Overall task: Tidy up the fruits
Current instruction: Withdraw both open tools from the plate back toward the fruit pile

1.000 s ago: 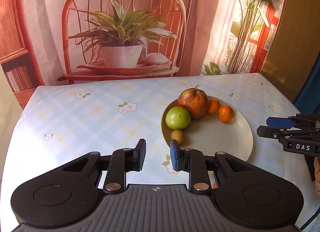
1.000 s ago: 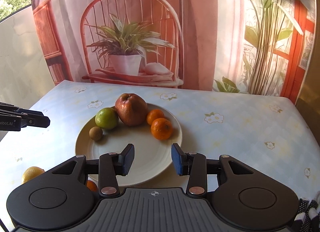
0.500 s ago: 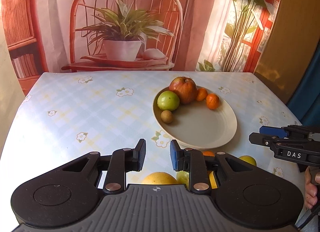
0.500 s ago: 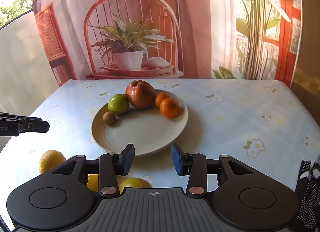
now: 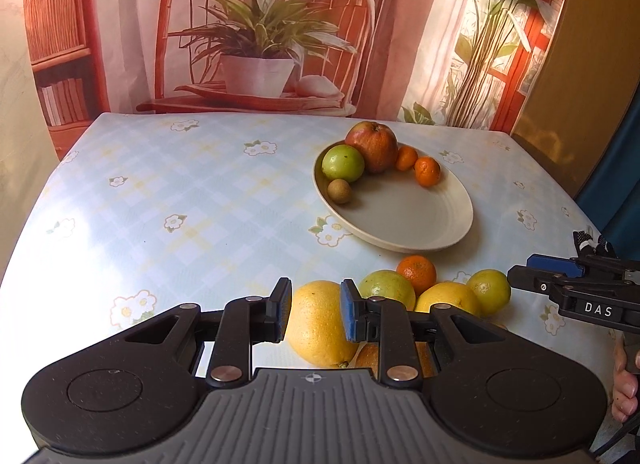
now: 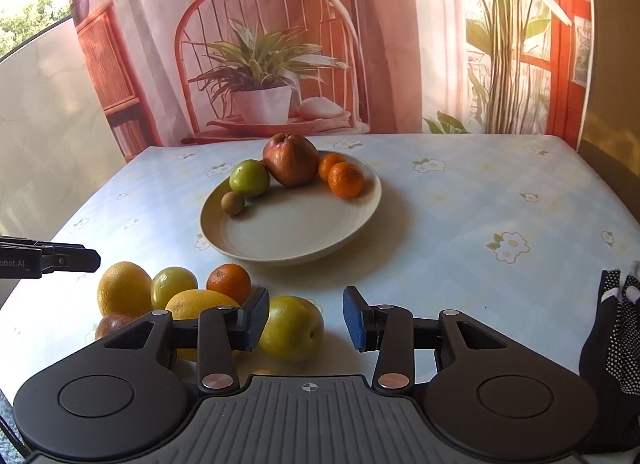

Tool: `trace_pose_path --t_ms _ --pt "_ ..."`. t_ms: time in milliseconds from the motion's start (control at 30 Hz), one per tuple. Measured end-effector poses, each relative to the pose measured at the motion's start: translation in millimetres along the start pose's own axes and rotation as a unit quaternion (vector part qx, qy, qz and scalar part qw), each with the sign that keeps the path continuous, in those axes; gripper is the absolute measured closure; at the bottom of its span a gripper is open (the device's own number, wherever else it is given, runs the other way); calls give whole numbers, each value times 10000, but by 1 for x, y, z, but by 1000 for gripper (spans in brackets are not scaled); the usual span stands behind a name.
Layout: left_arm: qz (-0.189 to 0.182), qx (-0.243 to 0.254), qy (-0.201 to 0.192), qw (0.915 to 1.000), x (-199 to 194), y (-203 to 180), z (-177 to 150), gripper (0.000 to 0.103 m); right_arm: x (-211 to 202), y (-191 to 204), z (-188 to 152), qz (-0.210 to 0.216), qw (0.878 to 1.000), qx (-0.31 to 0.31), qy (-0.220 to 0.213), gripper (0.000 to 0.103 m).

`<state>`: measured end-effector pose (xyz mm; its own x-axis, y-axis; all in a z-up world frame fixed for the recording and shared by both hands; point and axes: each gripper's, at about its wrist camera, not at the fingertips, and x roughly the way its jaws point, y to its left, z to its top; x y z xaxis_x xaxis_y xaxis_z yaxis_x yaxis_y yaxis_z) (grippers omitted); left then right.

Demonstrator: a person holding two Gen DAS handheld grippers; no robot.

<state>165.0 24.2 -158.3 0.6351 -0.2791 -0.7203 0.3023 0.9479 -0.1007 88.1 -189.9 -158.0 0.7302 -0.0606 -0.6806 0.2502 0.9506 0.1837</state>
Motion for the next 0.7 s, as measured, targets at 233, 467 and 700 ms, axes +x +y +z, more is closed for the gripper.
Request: trace_pose_path --t_ms 233,467,700 --pt "13 -64 -7 10000 -1 2 1 75 4 4 -3 13 10000 -27 62 65" --pt "30 -112 20 9999 2 3 1 75 5 5 -4 33 9999 -43 104 65" --pt "9 -119 8 9999 1 2 2 75 4 8 -1 91 9999 -116 88 65"
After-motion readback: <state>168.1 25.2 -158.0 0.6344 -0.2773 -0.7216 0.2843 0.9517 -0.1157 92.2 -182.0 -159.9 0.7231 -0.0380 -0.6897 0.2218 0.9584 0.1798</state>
